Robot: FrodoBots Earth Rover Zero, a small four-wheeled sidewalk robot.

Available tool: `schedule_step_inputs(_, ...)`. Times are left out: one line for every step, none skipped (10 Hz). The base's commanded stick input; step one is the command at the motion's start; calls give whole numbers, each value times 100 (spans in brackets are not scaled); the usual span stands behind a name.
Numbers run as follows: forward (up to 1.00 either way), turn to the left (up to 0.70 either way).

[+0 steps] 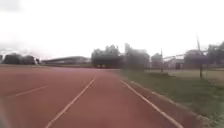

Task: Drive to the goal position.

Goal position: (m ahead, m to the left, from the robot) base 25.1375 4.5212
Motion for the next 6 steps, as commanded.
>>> schedule_step_inputs(70, 0)
schedule_step_inputs(70, 0)
schedule_step_inputs(70, 0)
schedule_step_inputs(70, 0)
schedule_step_inputs(70, 0)
schedule_step_inputs(70, 0)
